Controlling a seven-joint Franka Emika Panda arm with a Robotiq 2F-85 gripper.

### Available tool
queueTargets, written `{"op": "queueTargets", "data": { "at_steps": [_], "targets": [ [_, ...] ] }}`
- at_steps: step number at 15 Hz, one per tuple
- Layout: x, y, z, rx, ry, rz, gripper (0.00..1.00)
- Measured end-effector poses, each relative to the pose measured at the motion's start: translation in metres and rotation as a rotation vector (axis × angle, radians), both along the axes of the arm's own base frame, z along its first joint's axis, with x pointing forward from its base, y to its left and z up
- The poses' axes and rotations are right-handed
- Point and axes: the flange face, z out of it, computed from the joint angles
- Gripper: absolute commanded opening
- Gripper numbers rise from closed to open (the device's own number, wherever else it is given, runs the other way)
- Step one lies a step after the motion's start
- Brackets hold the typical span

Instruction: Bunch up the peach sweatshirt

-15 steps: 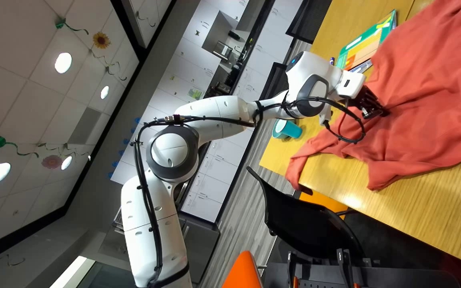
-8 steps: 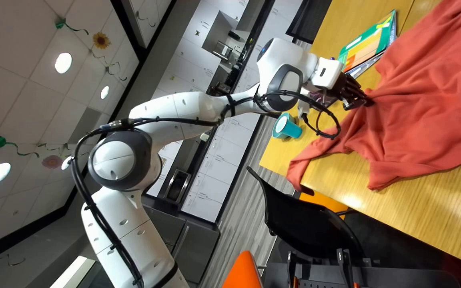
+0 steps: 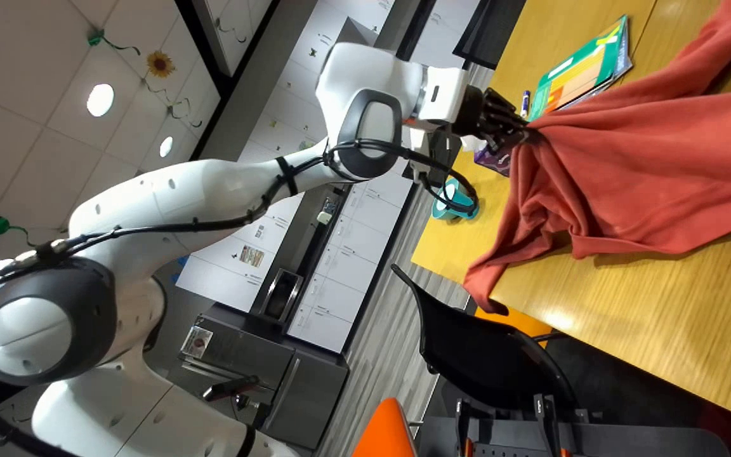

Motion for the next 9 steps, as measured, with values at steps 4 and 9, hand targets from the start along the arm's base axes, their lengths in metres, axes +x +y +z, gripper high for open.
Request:
{"op": "queueTargets", "data": {
  "at_steps": [4,9],
  "targets": [
    [-0.035,0.004,0.072,-0.058,-0.099,0.03,0.02],
    [-0.081,0.015,0.158,-0.126,-0.206,0.049,0.02]
  ]
}}
